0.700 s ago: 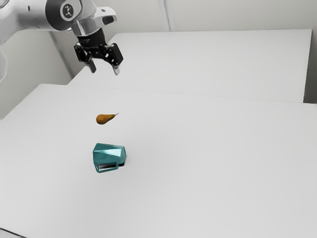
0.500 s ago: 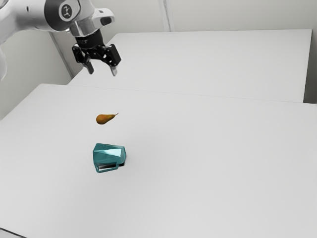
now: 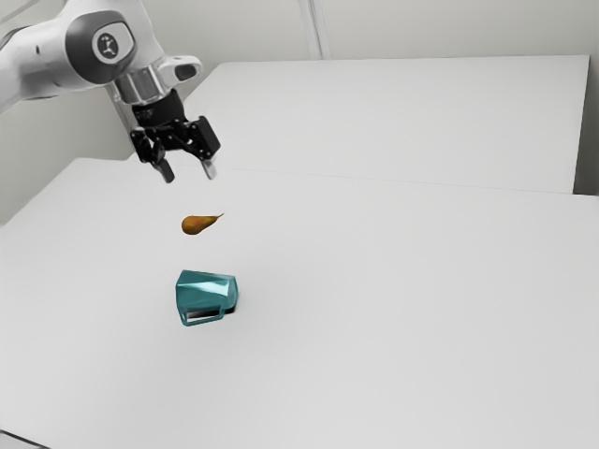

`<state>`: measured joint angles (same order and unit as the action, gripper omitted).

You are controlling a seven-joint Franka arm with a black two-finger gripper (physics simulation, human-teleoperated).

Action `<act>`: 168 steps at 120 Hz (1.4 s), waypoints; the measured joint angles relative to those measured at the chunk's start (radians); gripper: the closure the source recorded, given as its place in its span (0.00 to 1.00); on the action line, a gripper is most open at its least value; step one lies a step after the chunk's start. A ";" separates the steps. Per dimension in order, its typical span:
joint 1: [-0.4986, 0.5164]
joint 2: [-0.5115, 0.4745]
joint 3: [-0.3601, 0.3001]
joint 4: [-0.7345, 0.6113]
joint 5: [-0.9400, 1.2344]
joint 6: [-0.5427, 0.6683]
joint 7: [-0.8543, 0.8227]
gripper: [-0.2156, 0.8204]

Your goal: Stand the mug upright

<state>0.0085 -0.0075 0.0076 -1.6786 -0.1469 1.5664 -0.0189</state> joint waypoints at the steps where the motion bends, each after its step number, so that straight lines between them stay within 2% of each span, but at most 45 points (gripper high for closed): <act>1: 0.003 -0.003 0.000 -0.008 -0.008 0.002 0.006 0.21; 20: 0.072 -0.027 0.001 -0.132 -0.134 0.062 0.160 0.21; 50: 0.244 -0.052 0.003 -0.296 -0.259 0.152 0.415 0.21; 79: 0.281 -0.057 0.005 -0.395 -0.346 0.199 0.595 0.21; 149: 0.474 0.039 0.006 -0.524 -0.548 0.276 0.818 0.21; 168: 0.444 0.094 0.006 -0.530 -0.611 0.284 0.850 0.21</act>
<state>0.4528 0.0860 0.0133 -2.2090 -0.7579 1.8503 0.8315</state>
